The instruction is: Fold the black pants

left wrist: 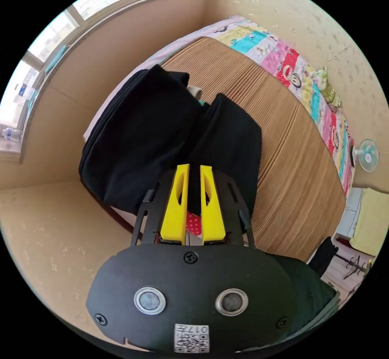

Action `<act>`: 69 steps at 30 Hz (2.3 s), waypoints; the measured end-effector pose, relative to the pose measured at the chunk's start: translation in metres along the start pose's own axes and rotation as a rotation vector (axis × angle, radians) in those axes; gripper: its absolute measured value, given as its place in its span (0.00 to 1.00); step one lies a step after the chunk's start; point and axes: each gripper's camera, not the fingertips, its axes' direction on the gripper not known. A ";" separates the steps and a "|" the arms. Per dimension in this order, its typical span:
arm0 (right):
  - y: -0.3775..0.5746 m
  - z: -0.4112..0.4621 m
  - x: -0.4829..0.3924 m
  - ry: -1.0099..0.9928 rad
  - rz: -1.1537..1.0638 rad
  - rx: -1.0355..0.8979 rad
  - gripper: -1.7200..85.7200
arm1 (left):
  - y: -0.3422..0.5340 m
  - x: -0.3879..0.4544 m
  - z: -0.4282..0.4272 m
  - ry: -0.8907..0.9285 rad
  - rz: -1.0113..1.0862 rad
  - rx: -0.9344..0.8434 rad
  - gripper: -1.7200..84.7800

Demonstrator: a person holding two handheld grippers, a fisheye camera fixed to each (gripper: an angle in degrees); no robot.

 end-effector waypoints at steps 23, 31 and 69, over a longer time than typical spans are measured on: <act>0.120 -0.011 -0.134 -0.203 -0.171 0.323 0.02 | 0.355 0.435 -0.134 0.234 1.377 -0.072 0.01; 0.130 0.003 -0.108 -0.331 -0.219 0.202 0.03 | 0.409 0.436 -0.117 0.162 1.351 -0.035 0.01; 0.175 0.013 0.001 -0.445 -0.304 0.028 0.03 | 0.465 0.455 -0.072 -0.267 1.124 0.239 0.01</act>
